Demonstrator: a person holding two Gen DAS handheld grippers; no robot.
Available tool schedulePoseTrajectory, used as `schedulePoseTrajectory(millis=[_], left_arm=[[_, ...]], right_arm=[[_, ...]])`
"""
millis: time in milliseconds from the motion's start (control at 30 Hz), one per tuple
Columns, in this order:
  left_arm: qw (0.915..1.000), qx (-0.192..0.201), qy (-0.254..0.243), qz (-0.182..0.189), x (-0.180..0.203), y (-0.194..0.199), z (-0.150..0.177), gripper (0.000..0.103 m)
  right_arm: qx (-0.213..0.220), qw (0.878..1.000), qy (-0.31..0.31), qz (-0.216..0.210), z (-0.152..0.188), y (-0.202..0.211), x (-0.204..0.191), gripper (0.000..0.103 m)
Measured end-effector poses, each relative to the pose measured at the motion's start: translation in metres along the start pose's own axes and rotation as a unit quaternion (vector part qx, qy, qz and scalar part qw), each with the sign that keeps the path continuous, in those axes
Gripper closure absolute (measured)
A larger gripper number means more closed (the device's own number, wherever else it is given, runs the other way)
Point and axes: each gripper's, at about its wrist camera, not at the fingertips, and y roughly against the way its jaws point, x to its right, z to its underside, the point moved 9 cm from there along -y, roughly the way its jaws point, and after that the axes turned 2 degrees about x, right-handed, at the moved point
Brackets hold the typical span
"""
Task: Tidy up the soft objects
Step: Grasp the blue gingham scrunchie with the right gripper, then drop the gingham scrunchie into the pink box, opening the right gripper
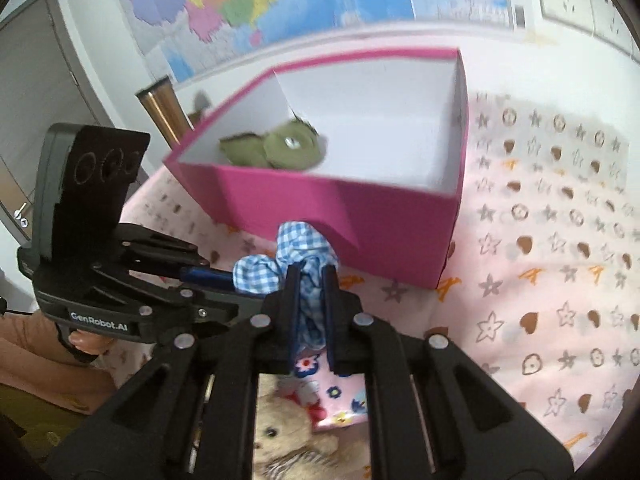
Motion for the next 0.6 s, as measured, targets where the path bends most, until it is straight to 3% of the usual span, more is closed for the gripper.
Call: schedulePoseTrajectory(millis=[233, 367, 600], left_arm=[[0.9972, 0.060, -0.043, 0.009, 0.029, 0.043, -0.034, 0.088], [0.9946, 0.085, -0.059, -0.005, 0.035, 0.057, -0.061, 0.088], [0.9944, 0.089, -0.044, -0.034, 0.015, 0.053, -0.102, 0.088]], right_arm=[[0.054, 0.998, 0.035, 0.003, -0.043, 0.034, -0.016, 0.091], [0.074, 0.996, 0.041, 0.009, -0.071, 0.039, -0.012, 0.091], [0.074, 0.997, 0.013, 0.023, -0.098, 0.020, 0.019, 0.091]])
